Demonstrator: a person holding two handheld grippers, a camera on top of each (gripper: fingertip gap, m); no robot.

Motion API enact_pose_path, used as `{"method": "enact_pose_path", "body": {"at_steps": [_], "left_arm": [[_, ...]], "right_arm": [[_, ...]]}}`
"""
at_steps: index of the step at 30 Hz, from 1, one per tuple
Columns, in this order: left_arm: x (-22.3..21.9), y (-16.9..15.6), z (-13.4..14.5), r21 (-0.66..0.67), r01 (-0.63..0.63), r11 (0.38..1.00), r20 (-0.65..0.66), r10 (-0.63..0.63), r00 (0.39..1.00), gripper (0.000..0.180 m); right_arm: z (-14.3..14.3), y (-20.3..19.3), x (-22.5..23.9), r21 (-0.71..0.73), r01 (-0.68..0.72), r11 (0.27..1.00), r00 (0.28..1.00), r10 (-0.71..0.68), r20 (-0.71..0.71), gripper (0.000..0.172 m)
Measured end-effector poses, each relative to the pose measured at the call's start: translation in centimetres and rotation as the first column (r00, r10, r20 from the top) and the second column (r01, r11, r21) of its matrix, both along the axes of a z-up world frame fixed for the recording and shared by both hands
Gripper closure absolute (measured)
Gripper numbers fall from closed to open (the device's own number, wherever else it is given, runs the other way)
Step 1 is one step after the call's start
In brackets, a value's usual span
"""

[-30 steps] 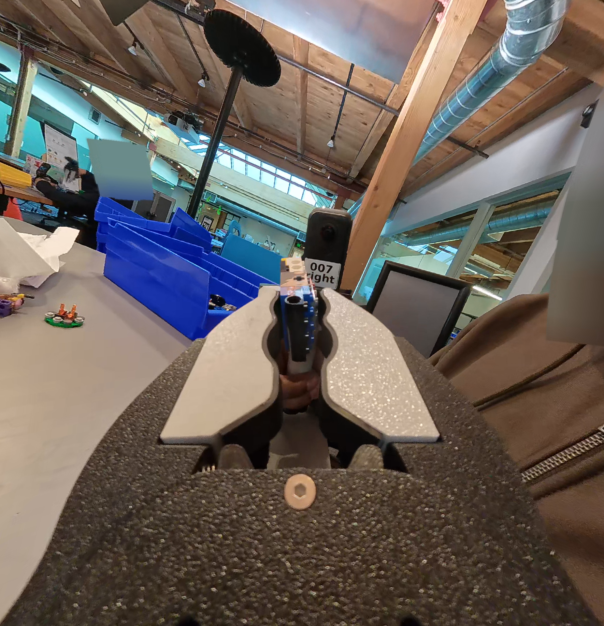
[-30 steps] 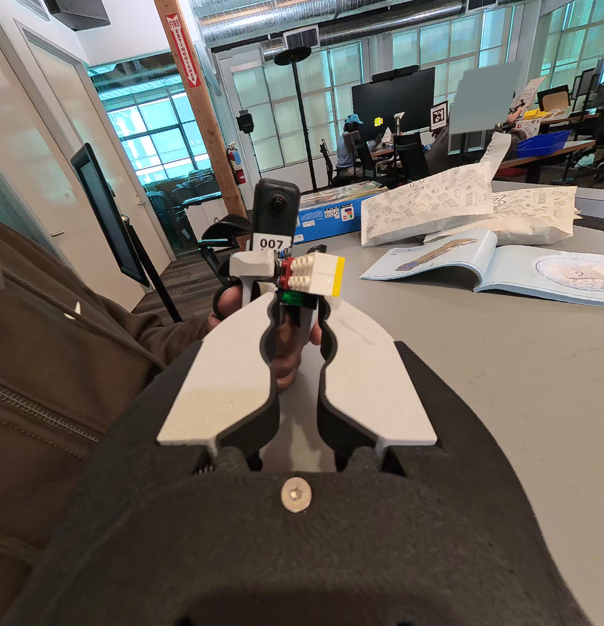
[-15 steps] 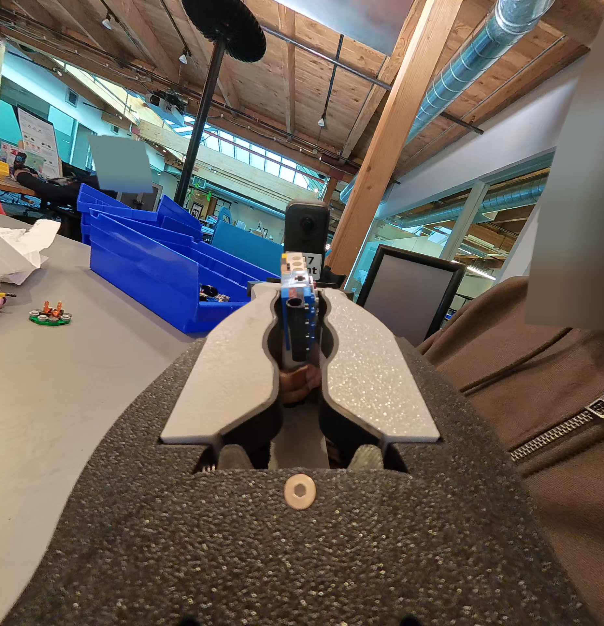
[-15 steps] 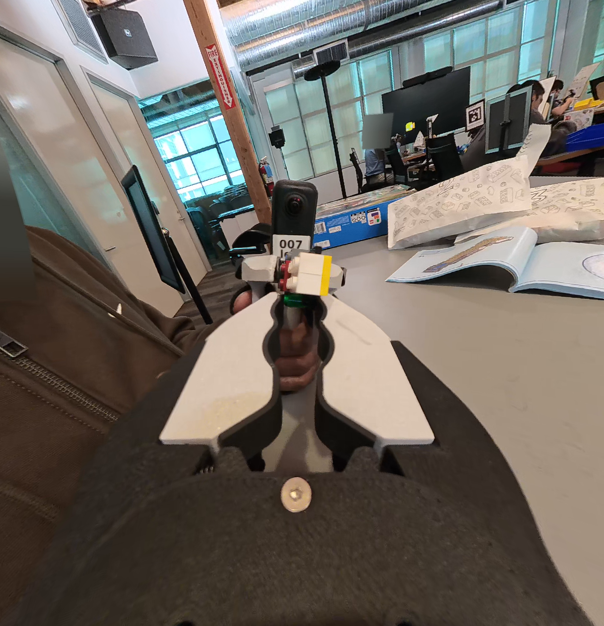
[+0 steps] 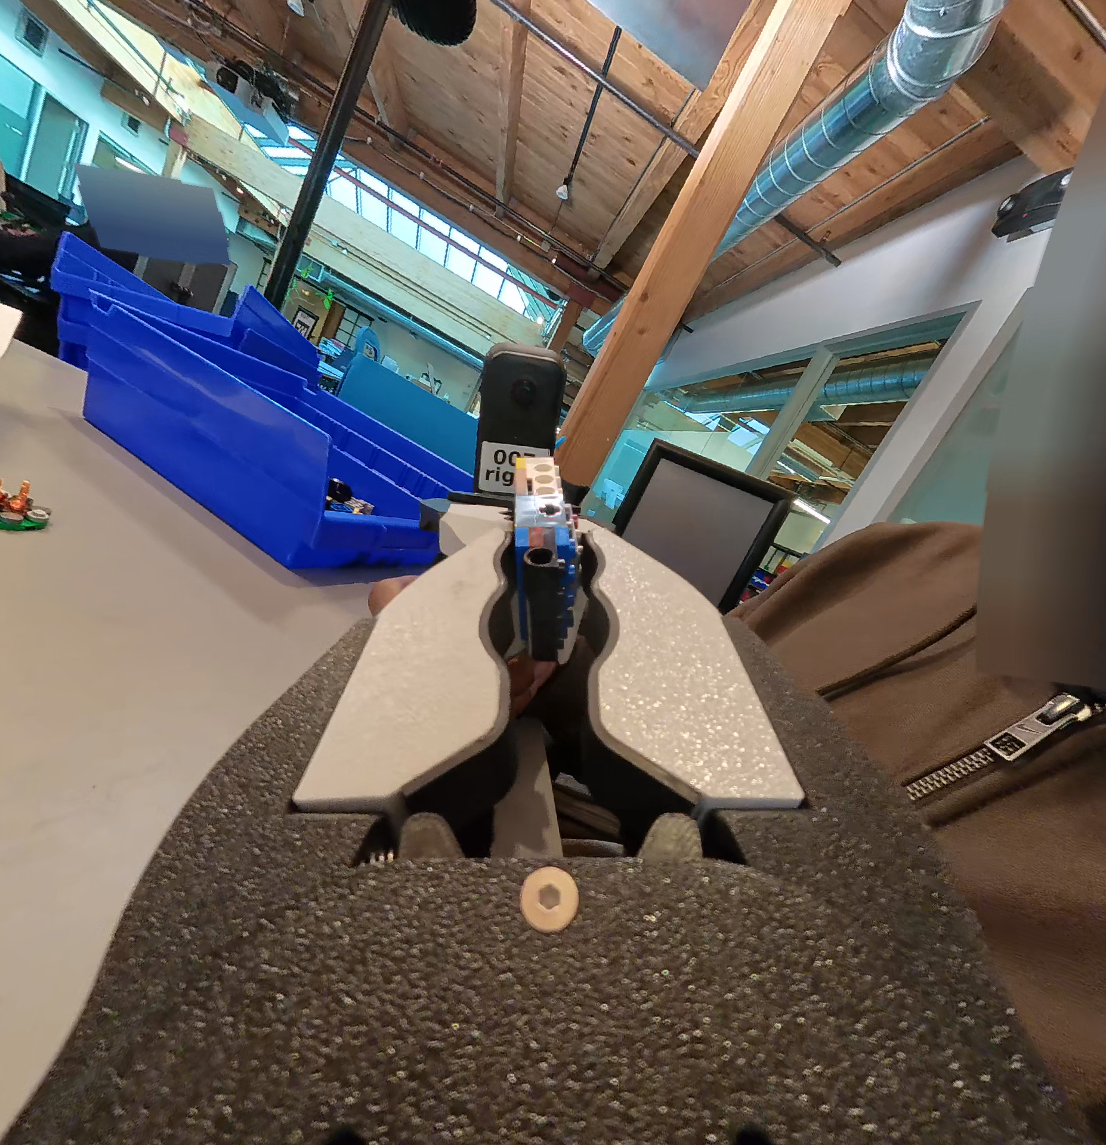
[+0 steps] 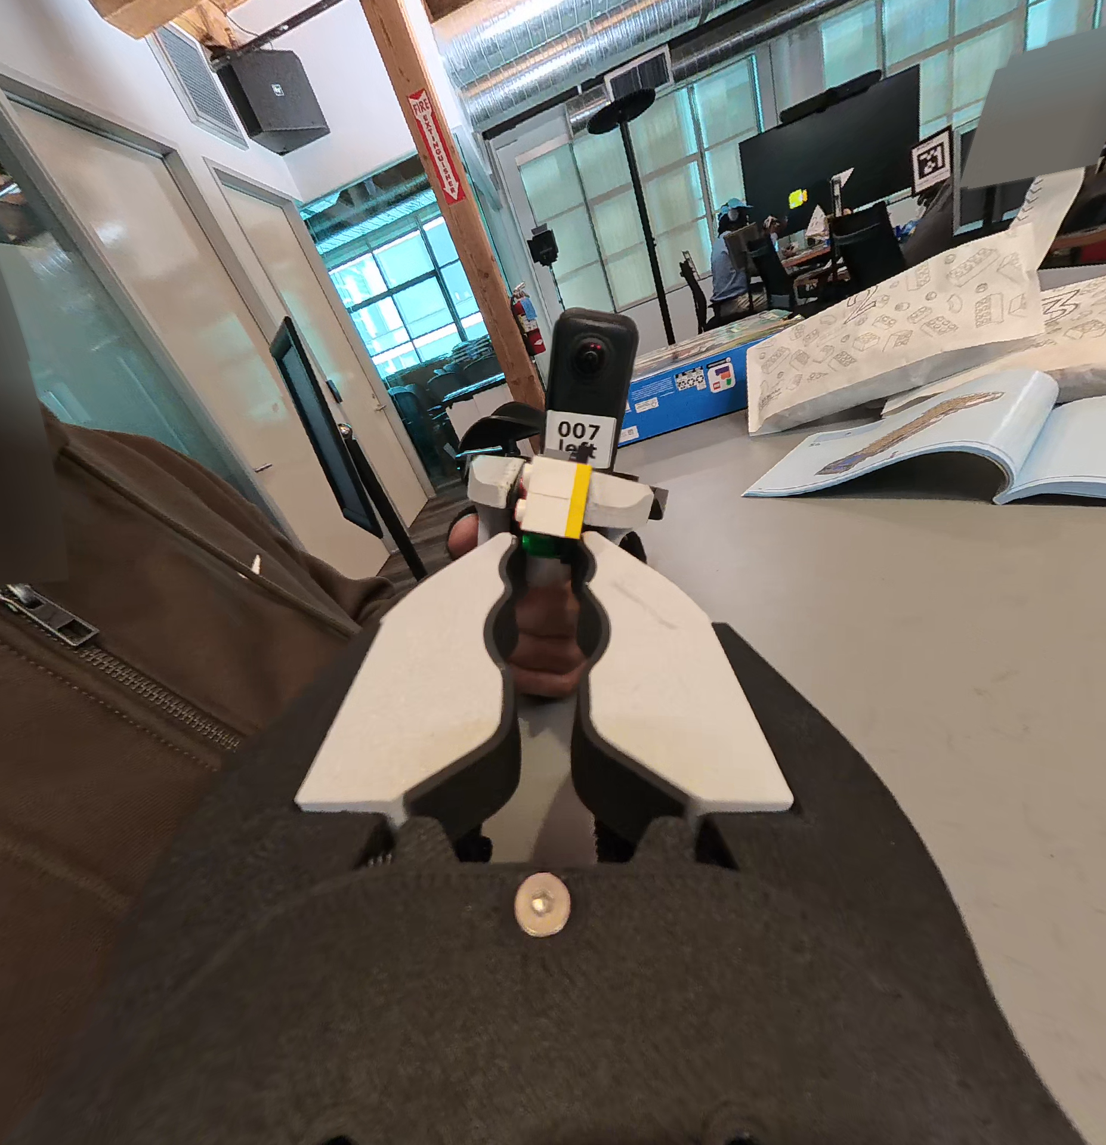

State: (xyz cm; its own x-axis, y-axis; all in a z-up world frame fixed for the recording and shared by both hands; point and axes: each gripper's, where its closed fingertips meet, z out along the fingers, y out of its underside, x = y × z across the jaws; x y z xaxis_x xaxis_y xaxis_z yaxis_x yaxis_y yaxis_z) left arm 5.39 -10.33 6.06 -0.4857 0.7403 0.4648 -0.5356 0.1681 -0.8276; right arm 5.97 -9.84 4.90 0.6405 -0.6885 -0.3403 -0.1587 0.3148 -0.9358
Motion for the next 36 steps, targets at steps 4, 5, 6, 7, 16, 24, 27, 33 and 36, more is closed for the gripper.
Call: {"method": "enact_pose_path", "body": {"at_steps": [4, 5, 6, 7, 16, 24, 27, 33, 36], "left_arm": [[0.0, 0.0, 0.0, 0.014, 0.026, 1.000, -0.016, -0.026, 1.000, 0.162], [0.0, 0.0, -0.1, 0.020, 0.029, 0.999, -0.021, -0.029, 0.999, 0.161], [0.0, 0.0, -0.1, 0.026, 0.035, 0.999, -0.025, -0.035, 0.999, 0.161], [0.0, 0.0, -0.1, 0.031, 0.043, 0.999, -0.030, -0.042, 0.999, 0.161], [-0.1, -0.2, -0.6, 0.082, 0.076, 0.994, -0.037, -0.073, 0.997, 0.162], [-0.1, -0.7, -1.1, 0.050, -0.071, 0.996, 0.124, 0.065, 0.990, 0.162], [-0.2, -0.8, -1.3, 0.050, -0.084, 0.995, 0.156, 0.075, 0.985, 0.162], [-0.4, -0.2, -2.0, 0.051, -0.067, 0.996, 0.267, 0.051, 0.962, 0.162], [-0.5, 0.2, -2.1, 0.062, -0.022, 0.998, 0.263, 0.005, 0.965, 0.162]], "right_arm": [[-0.1, 0.1, -0.1, 0.022, -0.020, 1.000, 1.000, 0.021, -0.011, 0.157], [-0.1, 0.1, 0.0, 0.028, -0.024, 0.999, 1.000, 0.024, -0.015, 0.157], [-0.1, 0.1, 0.0, 0.032, -0.026, 0.999, 0.999, 0.026, -0.019, 0.157], [-0.1, 0.1, 0.0, 0.037, -0.030, 0.999, 0.999, 0.031, -0.022, 0.157], [-0.6, -0.1, -0.2, 0.046, -0.062, 0.997, 0.996, 0.065, -0.061, 0.156], [-1.2, -0.3, 0.1, -0.035, 0.002, 0.999, 0.998, -0.005, -0.066, 0.151], [-1.5, -0.1, 0.3, -0.095, 0.028, 0.995, 0.998, -0.034, -0.056, 0.145], [-2.1, 0.0, 0.3, -0.170, 0.029, 0.985, 0.998, -0.039, -0.058, 0.153], [-2.2, 0.4, 0.2, -0.174, 0.005, 0.985, 0.998, -0.016, -0.062, 0.154]]}}
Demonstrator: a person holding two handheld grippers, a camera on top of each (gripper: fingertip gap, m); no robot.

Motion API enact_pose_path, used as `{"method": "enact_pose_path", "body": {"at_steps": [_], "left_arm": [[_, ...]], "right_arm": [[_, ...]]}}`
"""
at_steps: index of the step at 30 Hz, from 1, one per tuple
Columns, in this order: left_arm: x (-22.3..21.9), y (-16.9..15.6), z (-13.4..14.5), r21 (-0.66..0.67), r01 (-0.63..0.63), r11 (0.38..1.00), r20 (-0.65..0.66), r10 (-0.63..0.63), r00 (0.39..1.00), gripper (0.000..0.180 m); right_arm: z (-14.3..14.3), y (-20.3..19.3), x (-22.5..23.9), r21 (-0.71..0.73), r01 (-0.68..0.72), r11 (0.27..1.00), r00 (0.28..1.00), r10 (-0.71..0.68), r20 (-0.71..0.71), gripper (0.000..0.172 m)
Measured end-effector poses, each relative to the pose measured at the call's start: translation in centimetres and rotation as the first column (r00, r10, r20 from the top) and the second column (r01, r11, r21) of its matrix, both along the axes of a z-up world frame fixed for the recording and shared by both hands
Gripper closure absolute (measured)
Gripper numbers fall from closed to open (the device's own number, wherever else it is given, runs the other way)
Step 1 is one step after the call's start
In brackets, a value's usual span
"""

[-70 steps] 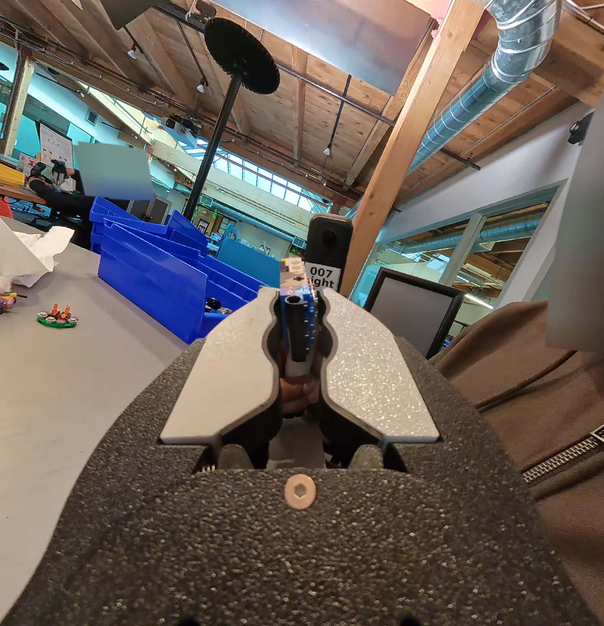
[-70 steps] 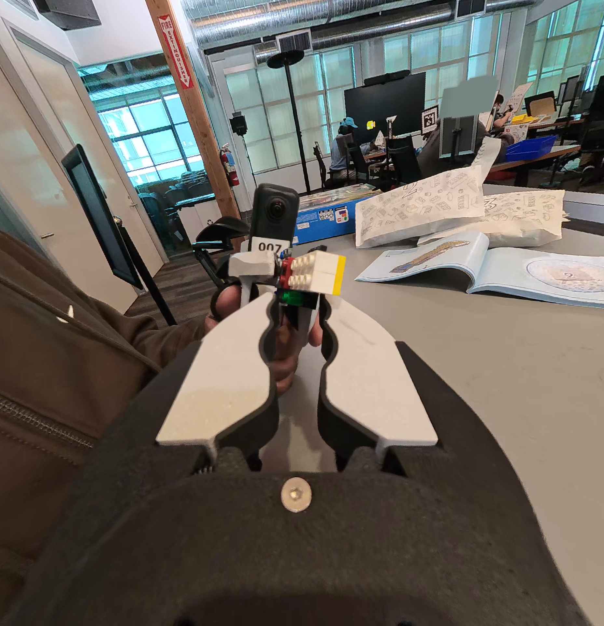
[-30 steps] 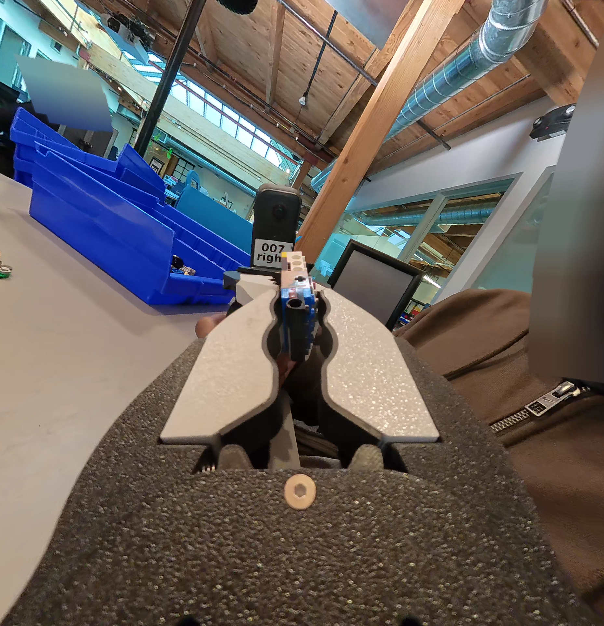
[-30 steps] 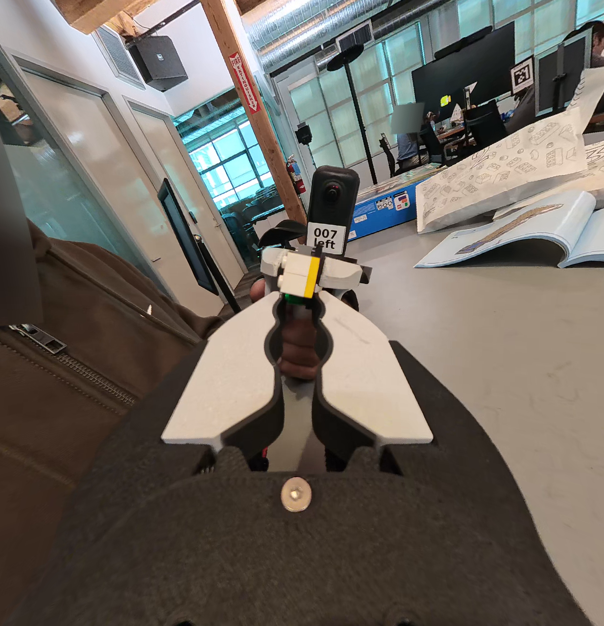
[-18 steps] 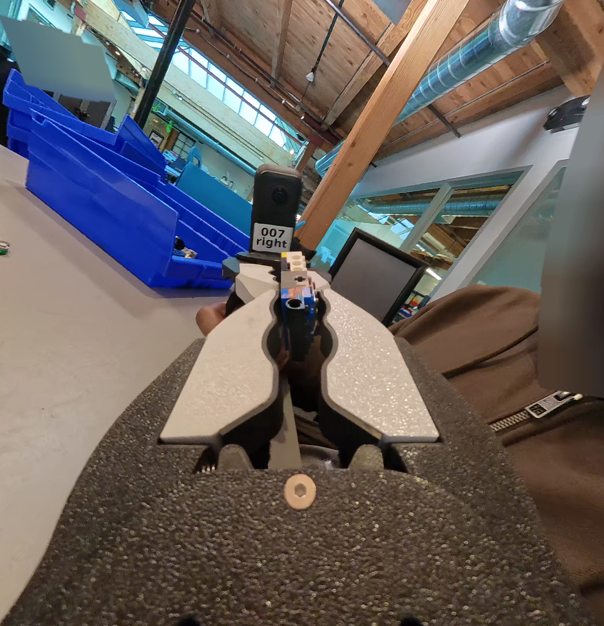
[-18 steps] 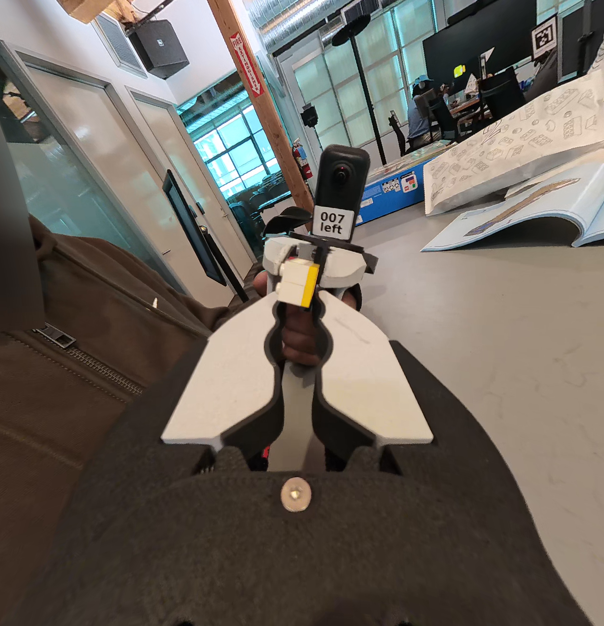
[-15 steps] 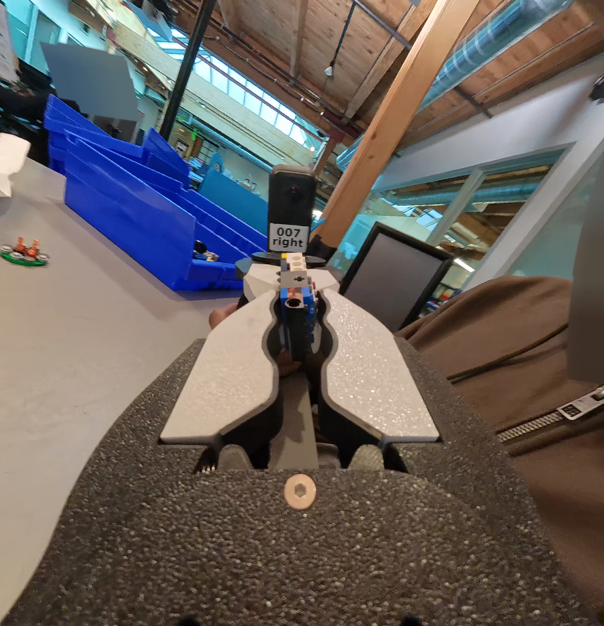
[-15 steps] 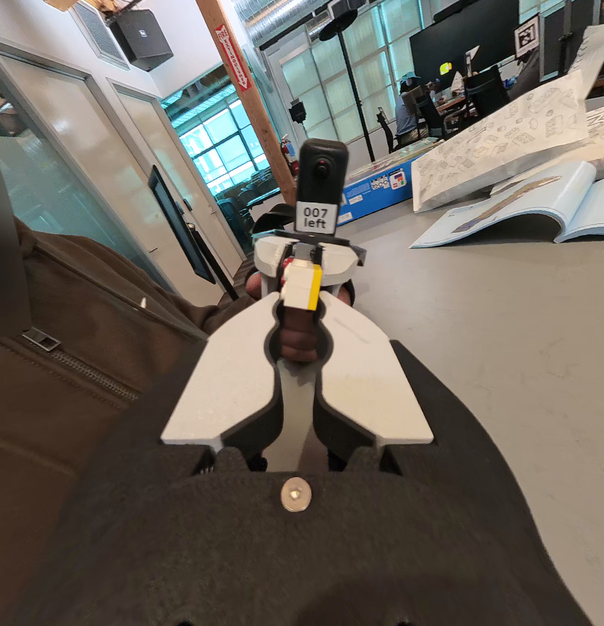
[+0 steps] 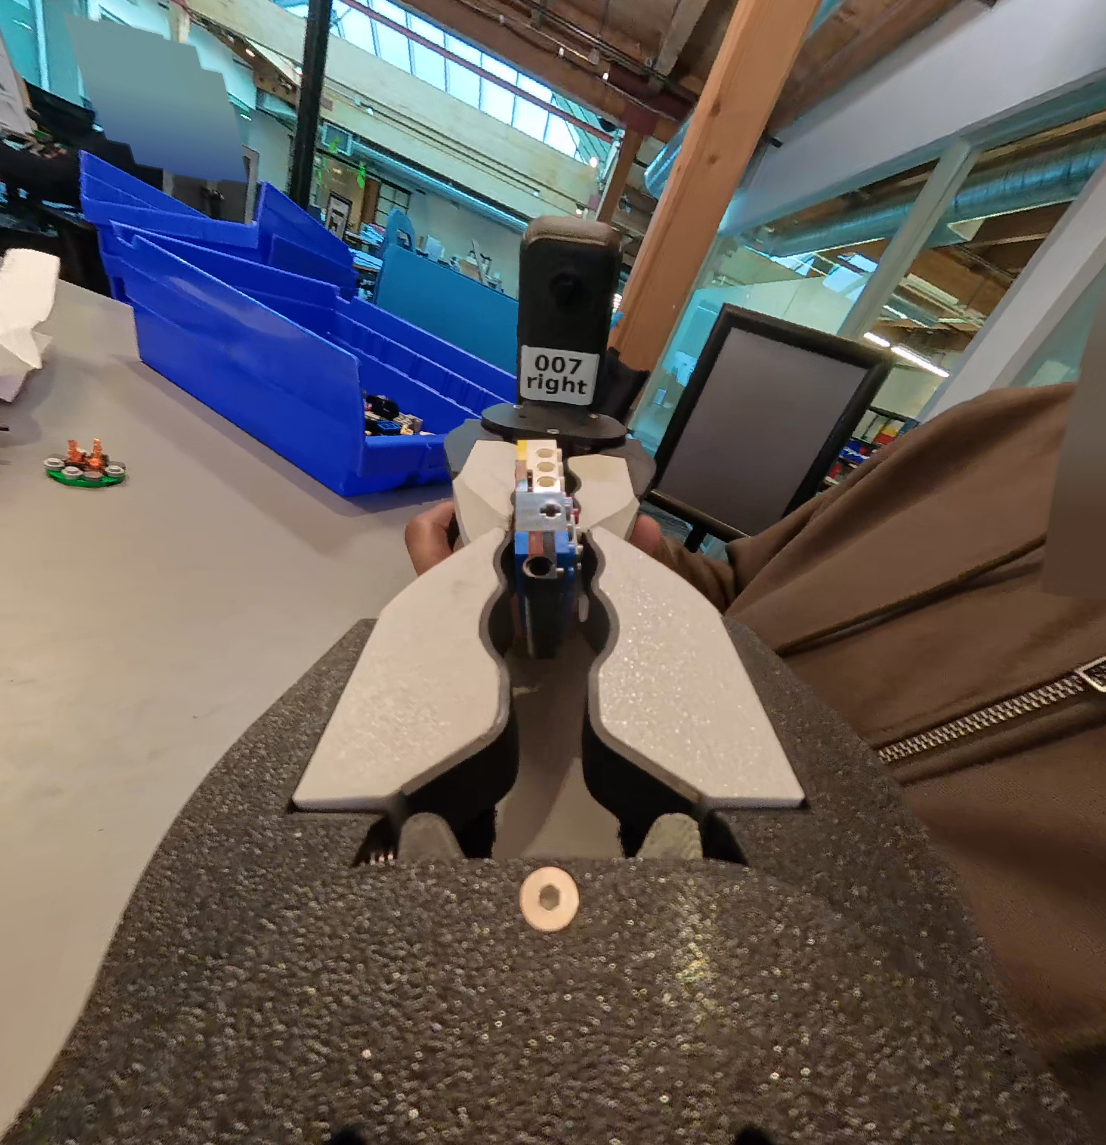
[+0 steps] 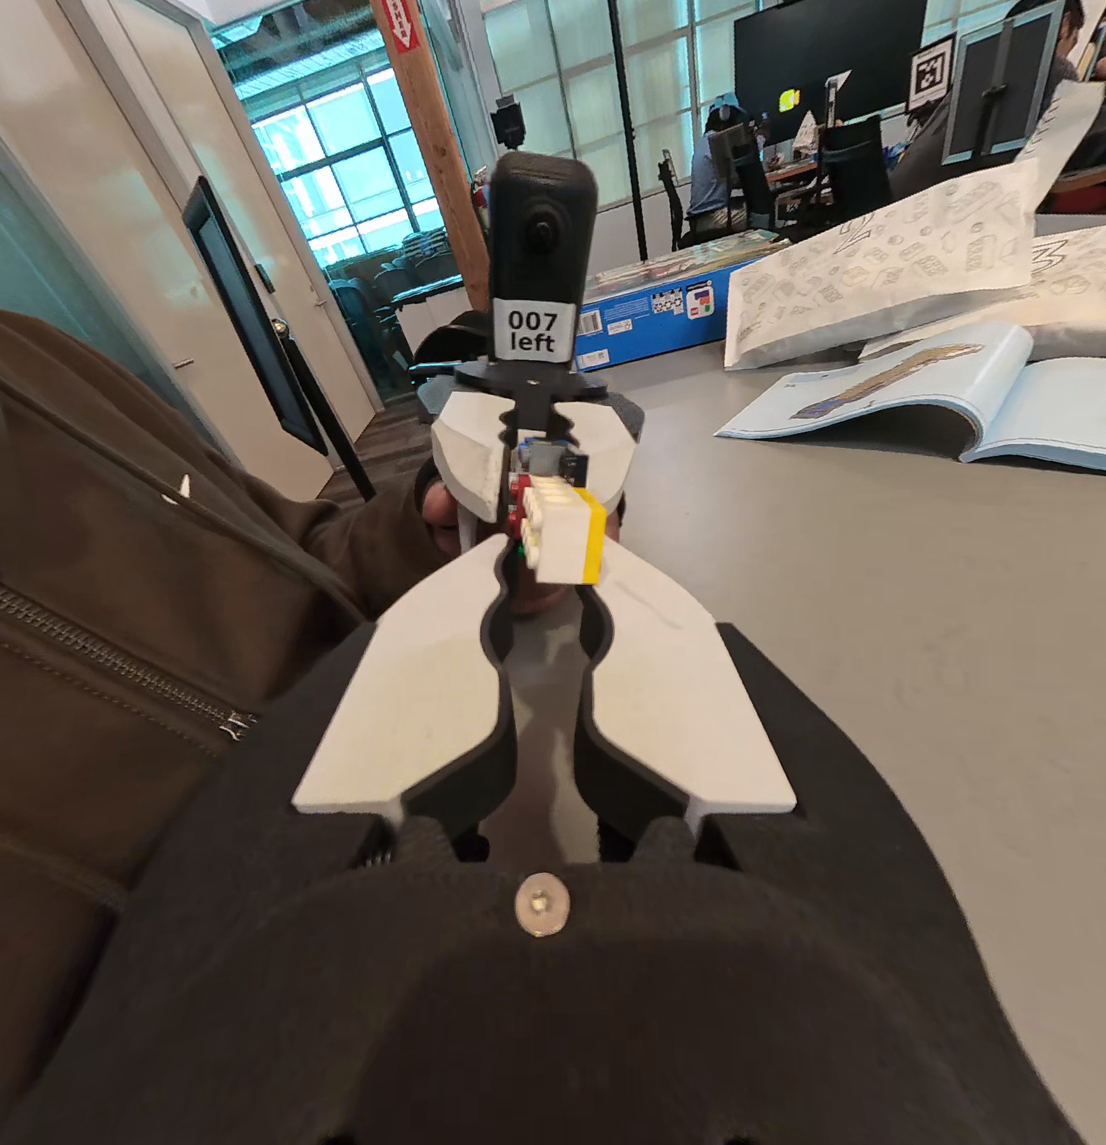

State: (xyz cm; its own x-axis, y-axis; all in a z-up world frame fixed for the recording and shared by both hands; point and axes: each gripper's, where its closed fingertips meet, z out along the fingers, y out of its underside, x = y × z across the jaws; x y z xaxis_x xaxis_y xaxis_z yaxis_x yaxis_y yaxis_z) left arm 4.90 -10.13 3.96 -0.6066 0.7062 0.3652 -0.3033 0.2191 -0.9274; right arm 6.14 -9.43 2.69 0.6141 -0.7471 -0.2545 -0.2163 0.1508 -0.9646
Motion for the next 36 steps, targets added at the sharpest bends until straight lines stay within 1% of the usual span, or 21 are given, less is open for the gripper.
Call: {"method": "enact_pose_path", "body": {"at_steps": [6, 11, 16, 22, 27, 33, 36], "left_arm": [[-0.4, 0.5, -0.1, 0.016, 0.072, 0.997, -0.015, -0.072, 0.997, 0.162], [-0.4, 0.4, -0.2, 0.032, 0.093, 0.995, -0.029, -0.092, 0.995, 0.162], [-0.7, 0.4, -0.4, 0.047, 0.102, 0.994, -0.014, -0.102, 0.995, 0.162], [-0.9, 0.3, -0.9, 0.062, 0.098, 0.993, 0.029, -0.100, 0.995, 0.162], [-1.1, 0.1, -1.5, 0.077, 0.078, 0.994, 0.098, -0.085, 0.992, 0.162], [-1.2, 0.1, -1.8, 0.084, 0.077, 0.993, 0.133, -0.088, 0.987, 0.162], [-1.4, 0.1, -2.2, 0.084, 0.084, 0.993, 0.189, -0.099, 0.977, 0.162]], "right_arm": [[-0.1, 0.6, -0.6, 0.026, -0.069, 0.997, 0.997, 0.070, -0.014, 0.156], [-0.1, 0.6, -0.8, 0.039, -0.089, 0.995, 0.996, 0.090, -0.029, 0.156], [-0.4, 0.6, -1.0, 0.039, -0.104, 0.994, 0.993, 0.105, -0.048, 0.156], [-0.8, 0.5, -1.2, 0.011, -0.114, 0.993, 0.991, 0.114, -0.072, 0.156], [-1.5, 0.2, -1.5, -0.034, -0.120, 0.992, 0.987, 0.116, -0.108, 0.156], [-1.8, 0.1, -1.6, -0.047, -0.128, 0.991, 0.985, 0.121, -0.123, 0.156], [-2.1, 0.2, -1.8, -0.054, -0.151, 0.987, 0.980, 0.142, -0.141, 0.156]]}}
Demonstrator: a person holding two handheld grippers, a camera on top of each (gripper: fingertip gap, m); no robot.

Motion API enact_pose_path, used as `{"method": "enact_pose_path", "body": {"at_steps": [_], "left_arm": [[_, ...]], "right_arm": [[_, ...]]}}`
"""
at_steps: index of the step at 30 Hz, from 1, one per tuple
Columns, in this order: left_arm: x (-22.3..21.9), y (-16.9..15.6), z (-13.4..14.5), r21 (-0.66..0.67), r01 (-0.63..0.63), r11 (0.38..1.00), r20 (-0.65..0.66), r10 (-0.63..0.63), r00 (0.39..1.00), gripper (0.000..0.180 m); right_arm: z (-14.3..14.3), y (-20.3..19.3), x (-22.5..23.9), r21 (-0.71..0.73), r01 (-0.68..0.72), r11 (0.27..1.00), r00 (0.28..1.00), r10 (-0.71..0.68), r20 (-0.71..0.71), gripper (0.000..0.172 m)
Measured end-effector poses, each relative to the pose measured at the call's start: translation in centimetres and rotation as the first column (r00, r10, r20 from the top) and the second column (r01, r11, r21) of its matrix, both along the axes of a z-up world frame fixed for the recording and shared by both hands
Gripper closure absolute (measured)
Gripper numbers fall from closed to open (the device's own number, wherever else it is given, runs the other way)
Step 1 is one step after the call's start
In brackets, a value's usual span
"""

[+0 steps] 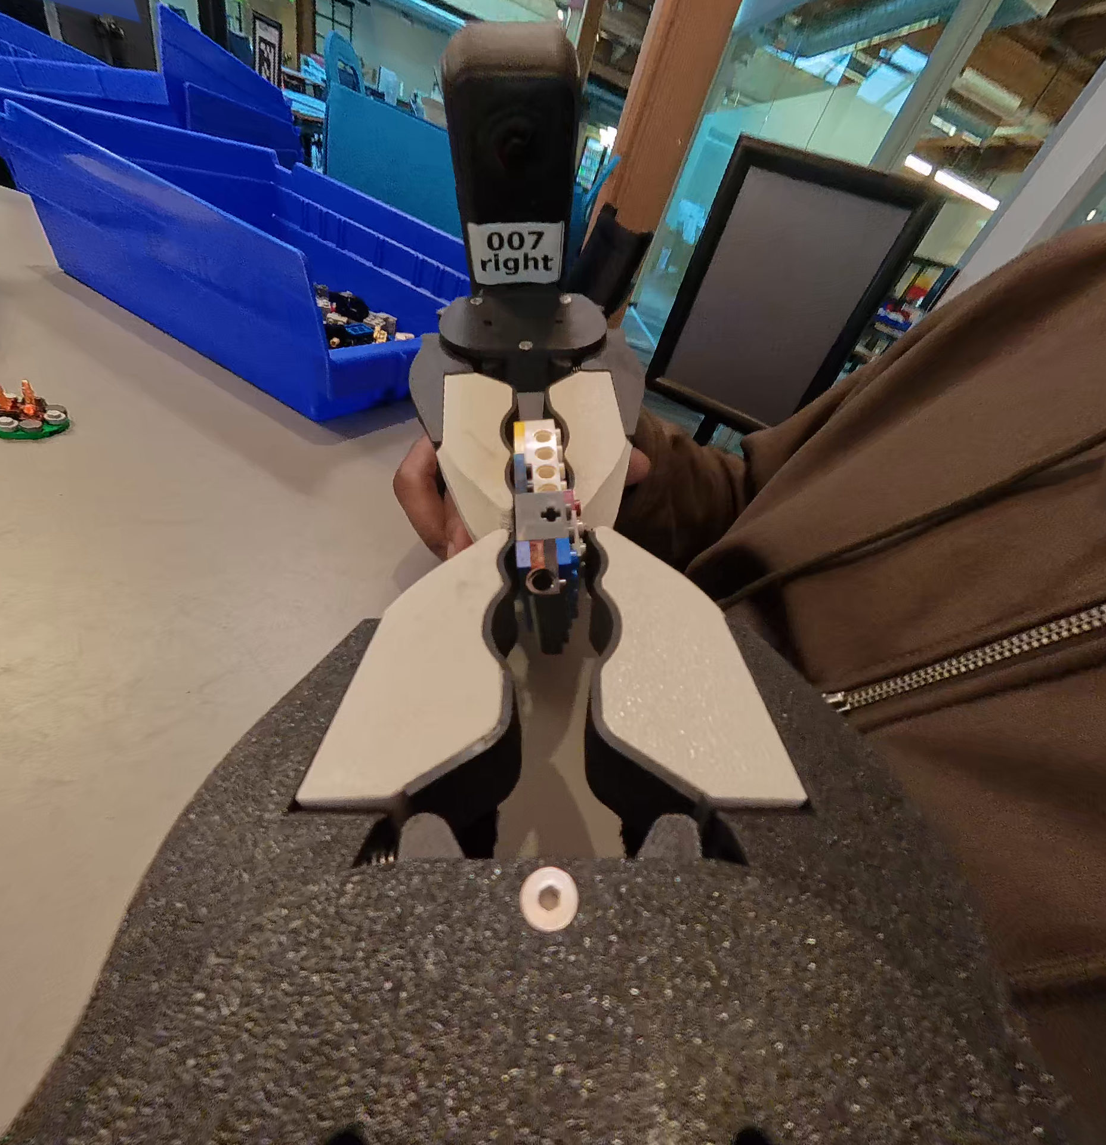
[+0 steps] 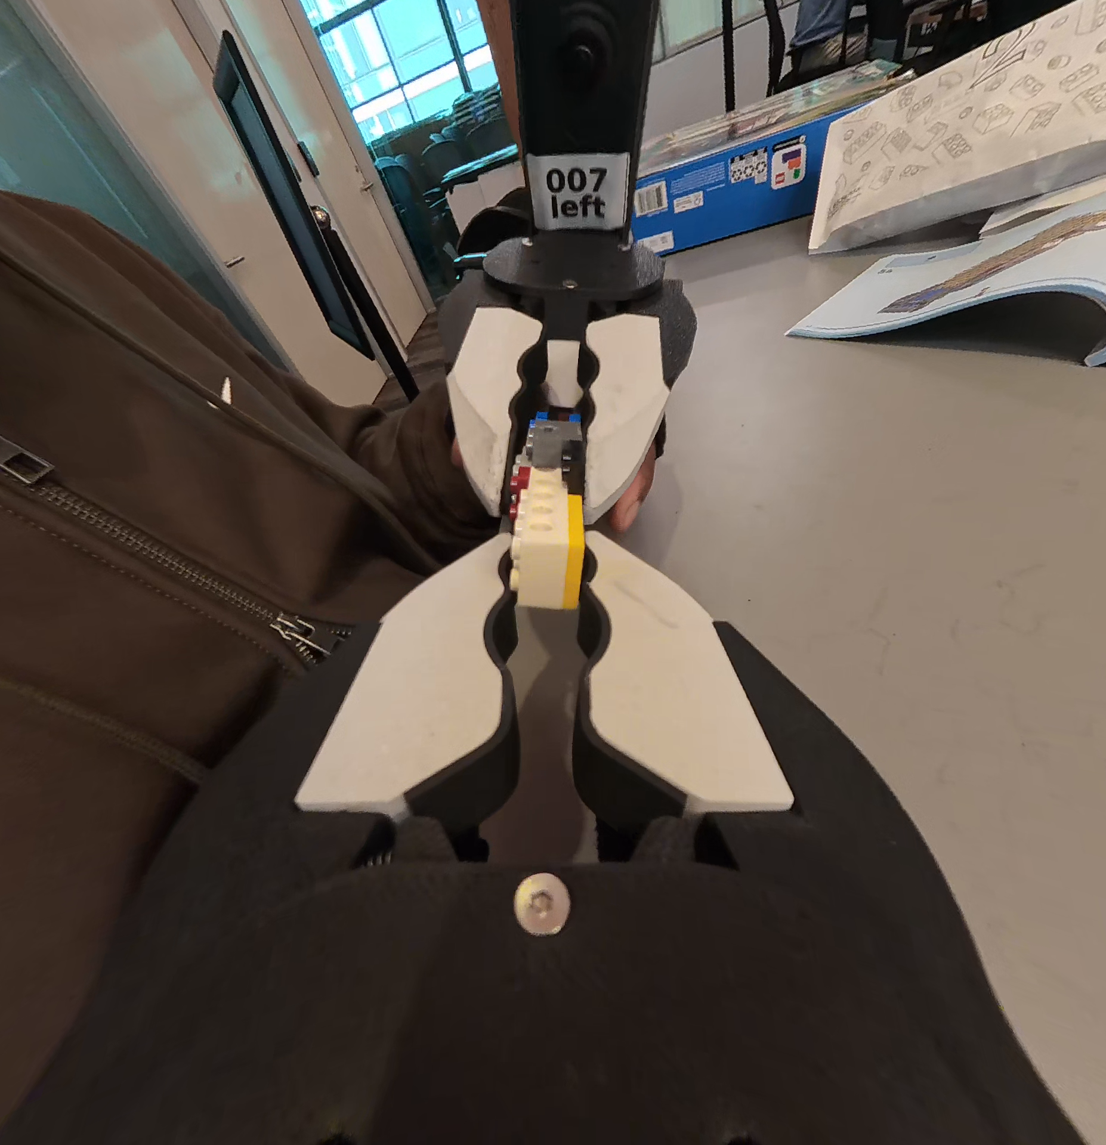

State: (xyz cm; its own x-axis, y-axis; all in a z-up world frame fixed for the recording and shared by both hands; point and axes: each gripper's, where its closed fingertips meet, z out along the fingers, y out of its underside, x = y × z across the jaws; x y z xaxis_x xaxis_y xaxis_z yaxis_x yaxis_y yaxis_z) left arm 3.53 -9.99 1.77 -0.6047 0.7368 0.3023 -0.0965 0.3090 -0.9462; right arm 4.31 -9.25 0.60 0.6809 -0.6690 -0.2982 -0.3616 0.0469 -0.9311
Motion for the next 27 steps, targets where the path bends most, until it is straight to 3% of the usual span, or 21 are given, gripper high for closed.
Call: {"method": "enact_pose_path", "body": {"at_steps": [16, 20, 23, 27], "left_arm": [[-0.5, -0.1, -1.0, 0.025, 0.041, 0.999, 0.079, -0.043, 0.996, 0.162], [-0.2, -0.4, -0.4, -0.011, 0.007, 1.000, 0.064, -0.006, 0.998, 0.162], [0.2, -0.8, 0.0, -0.030, -0.033, 0.999, 0.034, 0.034, 0.999, 0.162], [0.3, -0.5, 0.4, -0.046, -0.027, 0.999, 0.006, 0.027, 1.000, 0.162]], "right_arm": [[-0.9, -0.3, -0.7, -0.053, -0.035, 0.998, 0.999, 0.033, -0.033, 0.156], [-0.2, -0.4, -0.5, -0.036, 0.001, 0.999, 1.000, -0.001, 0.008, 0.153], [0.4, -0.8, -0.2, -0.035, 0.059, 0.998, 0.996, -0.057, 0.063, 0.136], [1.3, -1.5, 0.6, -0.015, 0.149, 0.989, 0.981, -0.146, 0.130, 0.141]]}}
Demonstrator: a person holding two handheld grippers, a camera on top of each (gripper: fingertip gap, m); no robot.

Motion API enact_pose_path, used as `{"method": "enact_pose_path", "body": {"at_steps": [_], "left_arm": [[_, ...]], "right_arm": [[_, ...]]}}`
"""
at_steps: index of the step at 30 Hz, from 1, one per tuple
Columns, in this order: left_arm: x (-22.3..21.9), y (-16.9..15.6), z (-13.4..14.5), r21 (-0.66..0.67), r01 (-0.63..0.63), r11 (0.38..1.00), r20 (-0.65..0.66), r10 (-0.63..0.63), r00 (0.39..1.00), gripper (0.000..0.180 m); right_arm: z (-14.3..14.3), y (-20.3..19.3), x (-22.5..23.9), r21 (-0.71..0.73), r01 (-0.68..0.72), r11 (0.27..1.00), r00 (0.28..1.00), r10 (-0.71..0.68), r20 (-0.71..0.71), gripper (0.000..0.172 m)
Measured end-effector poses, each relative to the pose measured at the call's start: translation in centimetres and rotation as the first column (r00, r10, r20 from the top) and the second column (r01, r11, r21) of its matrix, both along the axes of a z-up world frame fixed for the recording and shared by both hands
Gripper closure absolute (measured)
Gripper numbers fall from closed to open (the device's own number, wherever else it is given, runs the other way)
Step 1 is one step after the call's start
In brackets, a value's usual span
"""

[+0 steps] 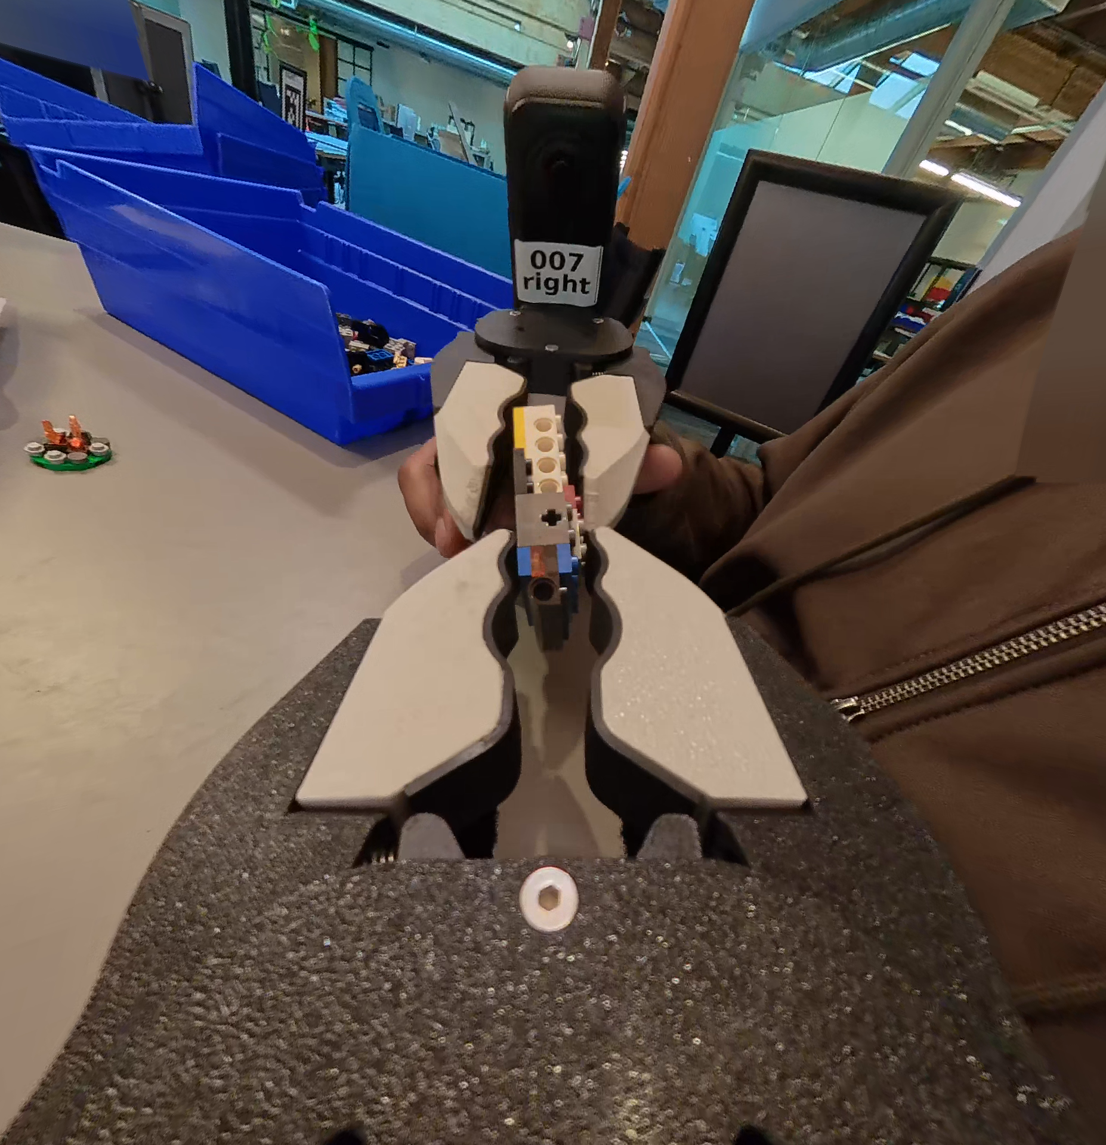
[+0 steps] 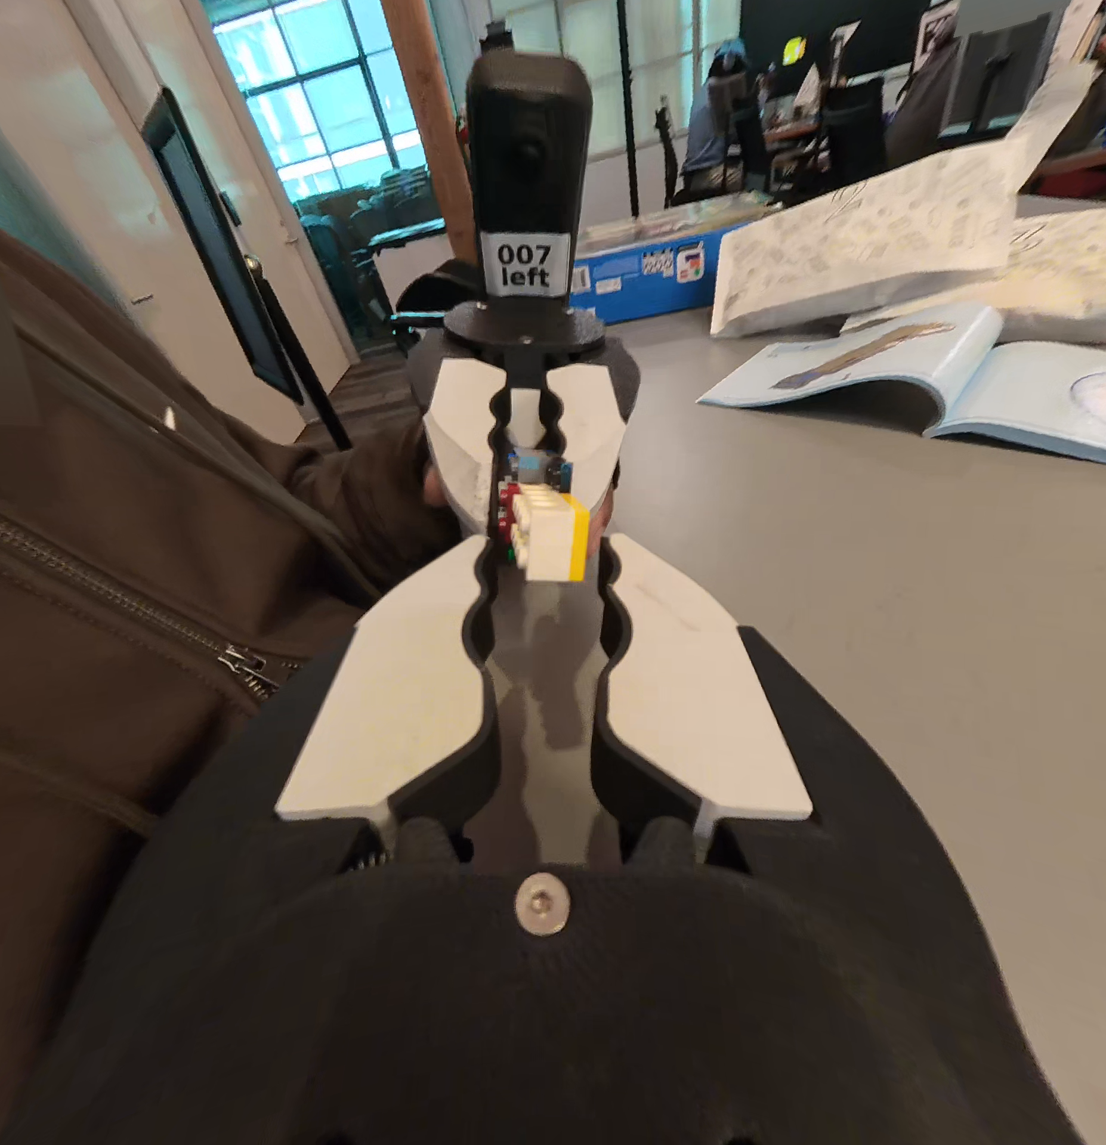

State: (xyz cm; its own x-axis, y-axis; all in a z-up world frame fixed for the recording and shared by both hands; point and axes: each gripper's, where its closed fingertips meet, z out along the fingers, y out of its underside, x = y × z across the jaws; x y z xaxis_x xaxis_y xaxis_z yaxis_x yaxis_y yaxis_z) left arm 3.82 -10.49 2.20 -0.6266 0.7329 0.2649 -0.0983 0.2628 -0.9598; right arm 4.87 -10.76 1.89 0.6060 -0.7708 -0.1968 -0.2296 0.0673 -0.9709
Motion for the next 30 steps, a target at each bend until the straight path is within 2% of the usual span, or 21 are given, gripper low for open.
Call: {"method": "enact_pose_path", "body": {"at_steps": [10, 24, 30], "left_arm": [[-0.2, 0.8, -0.2, 0.024, 0.020, 1.000, -0.009, -0.020, 1.000, 0.162], [-0.3, 1.2, -1.1, 0.076, 0.066, 0.995, 0.040, -0.069, 0.997, 0.162], [0.2, 0.7, -2.0, 0.103, 0.007, 0.995, 0.113, -0.019, 0.993, 0.162]], "right_arm": [[-0.2, 1.0, -0.3, -0.095, -0.008, 0.995, 0.999, 0.011, 0.032, 0.150], [-1.4, 1.5, -0.9, -0.088, -0.095, 0.992, 0.994, 0.089, -0.065, 0.155], [-2.4, 0.9, -0.5, -0.100, -0.076, 0.992, 0.987, 0.061, -0.148, 0.155]]}}
